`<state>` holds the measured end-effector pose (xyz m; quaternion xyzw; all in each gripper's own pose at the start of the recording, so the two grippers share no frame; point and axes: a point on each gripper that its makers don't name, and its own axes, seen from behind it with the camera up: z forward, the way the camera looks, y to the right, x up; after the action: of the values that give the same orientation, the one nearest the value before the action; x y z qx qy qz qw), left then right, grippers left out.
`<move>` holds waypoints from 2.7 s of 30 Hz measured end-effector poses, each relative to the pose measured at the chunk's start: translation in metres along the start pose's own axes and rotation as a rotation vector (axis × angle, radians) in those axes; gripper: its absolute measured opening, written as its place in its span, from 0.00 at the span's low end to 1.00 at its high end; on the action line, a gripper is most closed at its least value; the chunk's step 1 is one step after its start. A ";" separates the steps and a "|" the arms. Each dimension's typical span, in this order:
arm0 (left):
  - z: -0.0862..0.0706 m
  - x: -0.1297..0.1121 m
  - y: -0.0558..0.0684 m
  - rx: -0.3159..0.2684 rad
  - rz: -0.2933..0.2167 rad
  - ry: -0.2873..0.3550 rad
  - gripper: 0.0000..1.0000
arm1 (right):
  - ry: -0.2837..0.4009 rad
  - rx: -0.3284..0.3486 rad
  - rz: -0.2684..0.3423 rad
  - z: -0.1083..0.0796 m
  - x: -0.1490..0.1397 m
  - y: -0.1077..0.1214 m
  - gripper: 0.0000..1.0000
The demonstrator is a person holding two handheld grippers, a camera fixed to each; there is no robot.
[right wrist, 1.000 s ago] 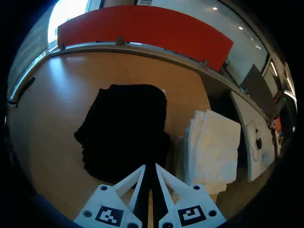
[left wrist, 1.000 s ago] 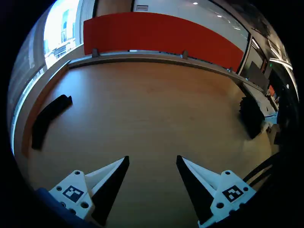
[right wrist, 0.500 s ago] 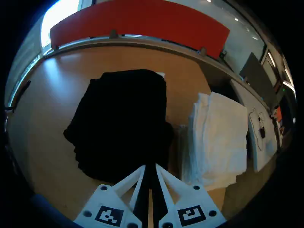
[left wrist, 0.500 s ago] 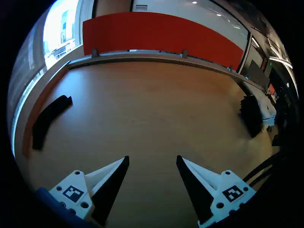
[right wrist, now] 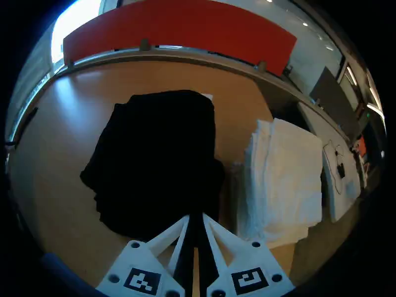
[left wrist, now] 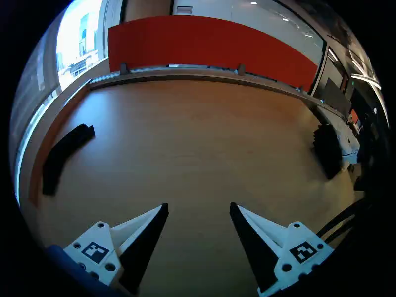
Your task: Fold towel
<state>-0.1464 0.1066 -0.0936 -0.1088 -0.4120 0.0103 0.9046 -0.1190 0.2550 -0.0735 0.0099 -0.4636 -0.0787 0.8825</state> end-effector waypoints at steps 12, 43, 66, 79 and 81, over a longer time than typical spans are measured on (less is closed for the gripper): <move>0.000 -0.001 0.002 -0.004 -0.004 0.001 0.92 | 0.057 -0.027 -0.019 -0.014 0.003 0.002 0.22; -0.003 0.007 -0.001 -0.014 -0.006 0.033 0.92 | 0.240 -0.064 0.038 -0.048 0.048 -0.009 0.97; -0.010 0.037 -0.012 -0.006 -0.019 0.133 0.92 | 0.564 -0.041 0.144 -0.107 0.139 -0.057 0.97; -0.038 0.106 -0.038 0.061 -0.030 0.382 0.92 | 0.626 -0.035 0.133 -0.122 0.161 -0.089 0.97; -0.043 0.116 -0.042 0.070 -0.030 0.417 0.92 | 0.637 -0.030 0.134 -0.125 0.165 -0.094 0.97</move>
<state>-0.0403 0.0704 -0.0262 -0.0708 -0.2166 -0.0115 0.9736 0.0636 0.1304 -0.0185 -0.0096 -0.1624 -0.0205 0.9865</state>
